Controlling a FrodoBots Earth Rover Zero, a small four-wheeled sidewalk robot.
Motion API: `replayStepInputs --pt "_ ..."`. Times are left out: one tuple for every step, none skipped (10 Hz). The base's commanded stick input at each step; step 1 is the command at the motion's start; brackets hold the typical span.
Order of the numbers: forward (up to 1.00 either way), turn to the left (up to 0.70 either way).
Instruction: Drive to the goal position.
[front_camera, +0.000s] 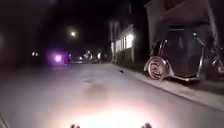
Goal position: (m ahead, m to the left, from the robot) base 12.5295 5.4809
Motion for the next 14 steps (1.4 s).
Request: replayStepInputs --pt "0.85 -0.33" --pt "0.85 -0.34" --pt "0.85 -0.14" --pt "0.85 0.00" --pt "0.85 0.00" --pt "0.85 0.00" --pt "0.85 0.00" --pt "0.85 0.00" --pt "0.85 0.00" --pt "0.85 0.00" --pt "0.85 0.00" --pt "0.85 0.00" --pt "0.85 0.00" --pt "0.85 0.00"
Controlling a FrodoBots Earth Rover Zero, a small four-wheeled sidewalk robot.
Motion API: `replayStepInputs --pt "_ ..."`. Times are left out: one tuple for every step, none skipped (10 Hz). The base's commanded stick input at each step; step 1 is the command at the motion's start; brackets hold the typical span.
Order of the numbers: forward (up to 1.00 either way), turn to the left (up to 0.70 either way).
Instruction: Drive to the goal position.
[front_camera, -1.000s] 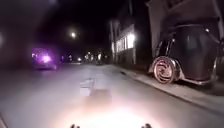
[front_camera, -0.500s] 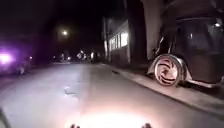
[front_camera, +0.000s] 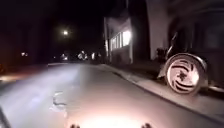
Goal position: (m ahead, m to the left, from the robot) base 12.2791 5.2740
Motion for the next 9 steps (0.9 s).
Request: replayStepInputs --pt "0.85 0.00" --pt "0.85 0.00" --pt "0.85 0.00" --pt "0.85 0.00" --pt "0.85 0.05" --pt "0.85 0.32" --pt "0.85 0.01" --pt "0.85 0.00" --pt "0.85 0.00"
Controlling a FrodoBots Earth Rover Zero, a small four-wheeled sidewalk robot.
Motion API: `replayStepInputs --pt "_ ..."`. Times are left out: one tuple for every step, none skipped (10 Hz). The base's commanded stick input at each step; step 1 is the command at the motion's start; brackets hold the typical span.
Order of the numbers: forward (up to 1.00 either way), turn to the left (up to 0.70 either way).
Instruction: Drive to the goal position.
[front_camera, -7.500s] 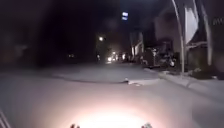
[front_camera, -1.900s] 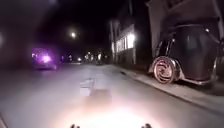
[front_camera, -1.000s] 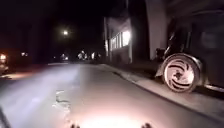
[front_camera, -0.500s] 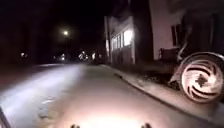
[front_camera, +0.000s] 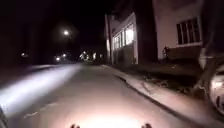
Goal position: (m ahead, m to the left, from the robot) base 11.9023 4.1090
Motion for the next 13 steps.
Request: replayStepInputs --pt "0.85 0.00" --pt "0.85 0.08" --pt "0.85 0.31" --pt "0.85 0.34" --pt "0.85 0.34" --pt "0.85 0.23" --pt "0.85 0.00" --pt "0.85 0.00" --pt "0.85 0.00" --pt "0.85 0.00" --pt "0.85 0.00" --pt "0.85 0.22" --pt "0.85 0.20"
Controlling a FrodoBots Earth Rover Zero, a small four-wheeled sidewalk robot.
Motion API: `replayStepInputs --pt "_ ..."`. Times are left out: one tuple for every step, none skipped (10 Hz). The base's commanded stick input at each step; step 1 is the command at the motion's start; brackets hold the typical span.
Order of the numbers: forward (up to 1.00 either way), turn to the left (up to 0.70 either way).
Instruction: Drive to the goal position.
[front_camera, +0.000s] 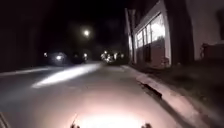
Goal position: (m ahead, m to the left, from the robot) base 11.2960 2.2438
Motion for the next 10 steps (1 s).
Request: replayStepInputs --pt "0.85 0.00" --pt "0.85 0.00" --pt "0.85 0.00" --pt "0.85 0.00" --pt "0.85 0.00" --pt "0.85 0.00" --pt "0.85 0.00" --pt "0.85 0.00" --pt "0.85 0.00" --pt "0.85 0.00"
